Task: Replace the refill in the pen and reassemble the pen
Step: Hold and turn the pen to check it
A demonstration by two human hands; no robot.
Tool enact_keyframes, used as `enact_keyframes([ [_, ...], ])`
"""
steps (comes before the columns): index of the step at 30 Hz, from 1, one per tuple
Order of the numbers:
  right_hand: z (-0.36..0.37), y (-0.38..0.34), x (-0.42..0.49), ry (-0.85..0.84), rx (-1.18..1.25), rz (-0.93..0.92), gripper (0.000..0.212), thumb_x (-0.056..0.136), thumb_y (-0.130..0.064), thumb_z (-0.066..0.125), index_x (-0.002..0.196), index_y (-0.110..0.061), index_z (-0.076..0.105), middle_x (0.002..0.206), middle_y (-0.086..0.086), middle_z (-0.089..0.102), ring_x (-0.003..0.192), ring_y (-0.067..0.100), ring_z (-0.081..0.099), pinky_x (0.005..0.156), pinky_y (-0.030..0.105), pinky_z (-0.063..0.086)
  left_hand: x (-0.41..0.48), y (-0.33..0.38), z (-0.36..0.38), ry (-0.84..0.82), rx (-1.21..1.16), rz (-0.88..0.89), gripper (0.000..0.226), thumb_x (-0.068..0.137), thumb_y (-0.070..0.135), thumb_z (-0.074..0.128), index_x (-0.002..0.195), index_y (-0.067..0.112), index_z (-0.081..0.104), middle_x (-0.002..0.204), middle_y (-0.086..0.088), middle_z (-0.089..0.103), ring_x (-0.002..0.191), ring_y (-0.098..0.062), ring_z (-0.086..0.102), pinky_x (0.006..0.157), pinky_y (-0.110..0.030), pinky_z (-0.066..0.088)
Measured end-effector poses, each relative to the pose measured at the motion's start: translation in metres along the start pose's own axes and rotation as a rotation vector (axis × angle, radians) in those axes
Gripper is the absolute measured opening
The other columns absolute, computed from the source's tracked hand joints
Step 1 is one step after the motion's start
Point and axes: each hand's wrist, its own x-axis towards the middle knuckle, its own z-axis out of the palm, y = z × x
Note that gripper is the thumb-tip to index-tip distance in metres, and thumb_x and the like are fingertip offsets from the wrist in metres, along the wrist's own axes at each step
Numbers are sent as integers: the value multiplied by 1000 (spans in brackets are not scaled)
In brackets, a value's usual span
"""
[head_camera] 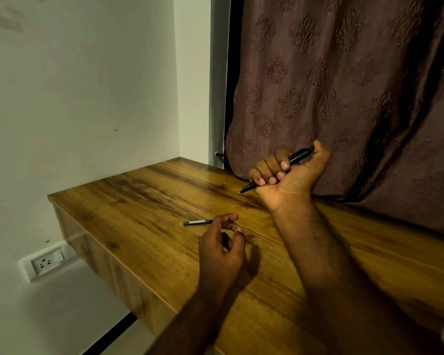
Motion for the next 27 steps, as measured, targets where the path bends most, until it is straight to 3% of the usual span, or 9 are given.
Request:
enact_keyframes([
  [7, 0, 1, 0, -9, -15, 18, 62, 82, -65, 24, 46, -16, 30, 36, -3, 17, 34, 14, 14, 45, 20, 15, -1, 4, 0, 25, -31, 50, 28, 83, 14, 59, 109, 24, 57, 77, 4, 61, 53, -10, 52, 46, -15, 39],
  [11, 2, 2, -4, 37, -68, 6, 51, 80, -47, 36, 37, -21, 39, 32, -3, 23, 29, 15, 22, 42, 26, 17, 0, 3, -1, 13, -19, 48, 33, 87, 4, 62, 110, 26, 56, 79, 4, 62, 55, -11, 53, 47, -16, 40],
  [14, 4, 2, -2, 11, -83, 12, 57, 82, -62, 28, 47, -17, 30, 37, -3, 16, 35, 15, 13, 44, 21, 13, 0, 4, -1, 8, -26, 42, 39, 87, 0, 62, 109, 32, 54, 79, 3, 62, 55, -11, 54, 48, -15, 40],
  [19, 3, 3, -1, 18, -89, 4, 55, 78, -63, 31, 49, -16, 29, 38, -3, 15, 37, 14, 11, 46, 22, 12, 0, 5, -2, 16, -35, 57, 34, 86, 13, 59, 111, 36, 52, 80, 3, 62, 55, -13, 56, 46, -18, 42],
  [23, 2, 3, -3, -7, -126, -10, 48, 53, -61, 49, 45, -17, 30, 37, -5, 15, 35, 13, 11, 48, 22, 10, -2, 9, -2, 8, -49, 75, 39, 91, 2, 59, 115, 31, 50, 81, 4, 61, 63, -4, 61, 50, -11, 44],
  [27, 1, 2, -1, 19, -75, 18, 56, 78, -65, 30, 50, -17, 29, 38, -4, 16, 36, 14, 12, 44, 20, 14, -2, 7, -1, 14, -53, 83, 34, 90, 13, 59, 119, 29, 51, 82, 1, 61, 58, -6, 58, 48, -13, 42],
])
